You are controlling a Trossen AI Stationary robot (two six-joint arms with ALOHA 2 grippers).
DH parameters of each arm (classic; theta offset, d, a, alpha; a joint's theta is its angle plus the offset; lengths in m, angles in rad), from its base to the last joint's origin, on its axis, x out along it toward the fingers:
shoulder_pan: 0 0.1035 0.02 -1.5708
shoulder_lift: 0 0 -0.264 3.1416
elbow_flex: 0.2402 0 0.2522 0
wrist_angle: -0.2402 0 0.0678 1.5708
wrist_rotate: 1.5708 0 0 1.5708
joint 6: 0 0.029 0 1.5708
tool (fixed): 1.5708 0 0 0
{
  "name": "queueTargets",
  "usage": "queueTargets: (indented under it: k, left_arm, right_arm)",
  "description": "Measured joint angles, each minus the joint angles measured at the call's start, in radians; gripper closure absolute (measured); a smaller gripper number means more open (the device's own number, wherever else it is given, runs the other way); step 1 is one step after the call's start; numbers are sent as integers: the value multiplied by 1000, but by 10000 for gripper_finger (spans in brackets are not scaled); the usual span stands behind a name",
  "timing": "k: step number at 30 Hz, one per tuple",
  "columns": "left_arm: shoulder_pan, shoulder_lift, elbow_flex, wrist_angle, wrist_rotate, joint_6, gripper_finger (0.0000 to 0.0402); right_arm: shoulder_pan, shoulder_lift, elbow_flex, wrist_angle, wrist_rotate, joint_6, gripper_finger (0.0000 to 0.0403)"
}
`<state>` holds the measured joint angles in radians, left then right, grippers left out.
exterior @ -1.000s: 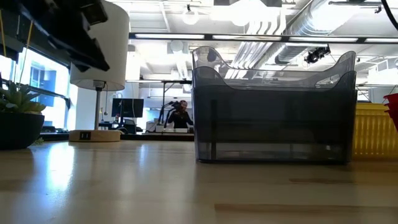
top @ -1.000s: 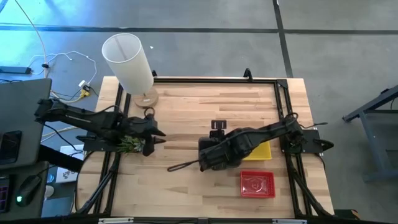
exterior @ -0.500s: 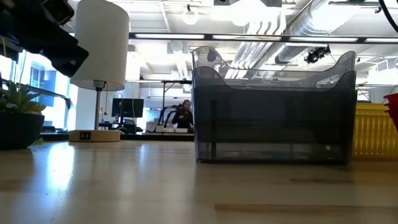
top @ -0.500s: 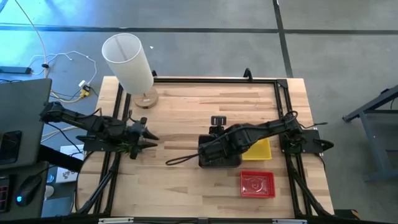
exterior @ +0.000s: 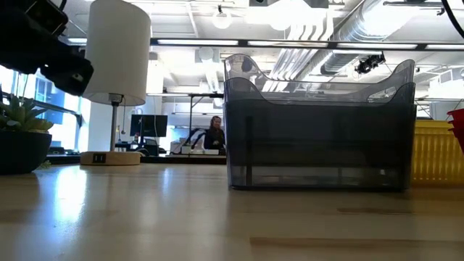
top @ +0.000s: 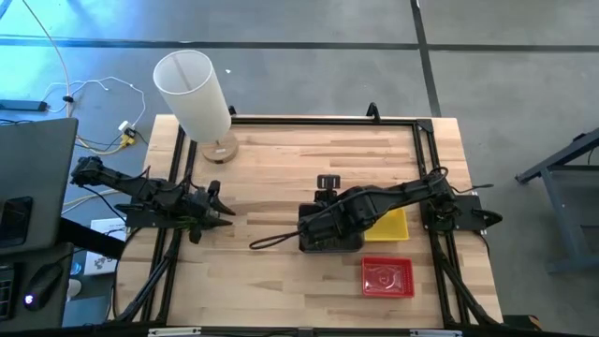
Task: Stack baskets by color
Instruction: Return to Home Position
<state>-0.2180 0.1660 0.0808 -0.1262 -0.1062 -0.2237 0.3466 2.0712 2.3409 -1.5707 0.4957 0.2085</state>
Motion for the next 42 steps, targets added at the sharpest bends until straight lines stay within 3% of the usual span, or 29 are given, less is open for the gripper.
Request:
queueTargets:
  k: [7,20,23,29,34,42]
  left_arm:
    - [0,-19,-67,141,44,51,275]
    - [1,-19,-69,146,42,73,275]
    - [1,-19,-69,146,43,71,275]
    - [1,-19,-69,146,43,71,275]
    - [1,-19,-69,146,43,70,275]
    - [1,-19,-69,146,43,70,275]
  right_arm:
    - [0,-19,-1,0,3,-26,243]
    - [-34,-246,-18,5,20,-49,243]
    - [-32,-343,-144,3,64,11,243]
    - [-33,-604,-551,113,142,159,243]
    - [-32,-822,-831,343,105,130,243]
    - [-32,-1115,-1171,643,78,38,243]
